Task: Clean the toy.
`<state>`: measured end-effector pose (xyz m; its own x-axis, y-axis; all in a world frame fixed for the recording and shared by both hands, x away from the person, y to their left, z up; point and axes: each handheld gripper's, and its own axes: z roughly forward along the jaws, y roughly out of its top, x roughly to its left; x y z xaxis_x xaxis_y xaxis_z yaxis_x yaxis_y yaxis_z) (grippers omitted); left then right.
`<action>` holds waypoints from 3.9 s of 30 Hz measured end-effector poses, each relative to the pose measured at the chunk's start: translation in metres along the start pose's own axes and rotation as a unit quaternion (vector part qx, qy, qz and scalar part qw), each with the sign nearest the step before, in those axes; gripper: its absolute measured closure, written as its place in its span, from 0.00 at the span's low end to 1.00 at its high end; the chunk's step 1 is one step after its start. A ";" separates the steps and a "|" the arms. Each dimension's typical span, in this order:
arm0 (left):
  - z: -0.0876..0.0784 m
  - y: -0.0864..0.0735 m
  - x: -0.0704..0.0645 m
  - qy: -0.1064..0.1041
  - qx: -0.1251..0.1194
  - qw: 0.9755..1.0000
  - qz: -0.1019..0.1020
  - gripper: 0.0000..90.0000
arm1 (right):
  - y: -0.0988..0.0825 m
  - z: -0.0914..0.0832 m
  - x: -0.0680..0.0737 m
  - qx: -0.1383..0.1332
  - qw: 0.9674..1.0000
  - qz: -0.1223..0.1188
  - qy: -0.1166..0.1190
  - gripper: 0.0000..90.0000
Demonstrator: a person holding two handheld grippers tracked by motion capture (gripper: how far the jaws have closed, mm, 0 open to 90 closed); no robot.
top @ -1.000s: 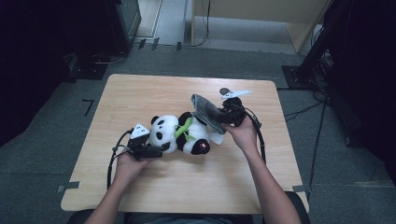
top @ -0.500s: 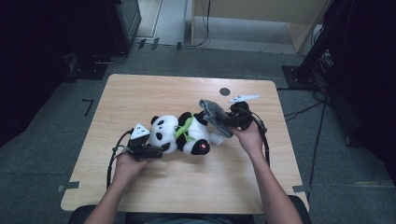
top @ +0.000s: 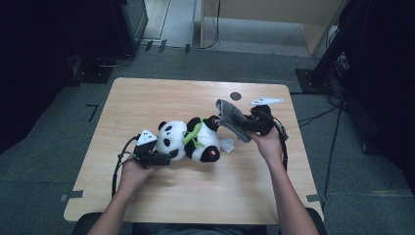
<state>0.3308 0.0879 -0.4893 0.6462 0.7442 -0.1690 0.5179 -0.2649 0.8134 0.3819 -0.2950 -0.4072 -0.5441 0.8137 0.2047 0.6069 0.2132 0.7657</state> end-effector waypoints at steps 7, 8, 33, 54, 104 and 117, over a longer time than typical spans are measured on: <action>0.000 -0.001 -0.001 0.003 -0.005 1.000 0.005 0.09 | 0.018 -0.013 0.025 -0.039 0.999 -0.029 0.019 0.79; 0.000 -0.002 -0.001 0.004 -0.006 1.000 0.006 0.09 | 0.020 -0.011 0.029 -0.040 0.998 -0.034 0.022 0.79; -0.001 -0.004 -0.002 0.008 -0.008 1.000 0.004 0.09 | 0.010 0.017 0.023 0.015 0.999 -0.035 0.018 0.80; -0.001 -0.002 -0.002 0.007 -0.008 1.000 0.003 0.12 | 0.004 0.042 0.086 0.022 0.990 -0.098 0.097 0.79; 0.000 0.000 0.001 0.000 0.001 1.000 -0.007 0.11 | -0.055 0.026 0.021 0.049 0.996 -0.025 0.066 0.80; 0.000 -0.001 0.001 -0.001 -0.003 1.000 -0.013 0.11 | -0.023 0.009 0.054 0.002 0.993 -0.069 0.092 0.80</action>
<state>0.3311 0.0885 -0.4900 0.6333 0.7498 -0.1916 0.5318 -0.2417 0.8117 0.3438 -0.2515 -0.4191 -0.7192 0.6638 0.2054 0.5208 0.3193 0.7917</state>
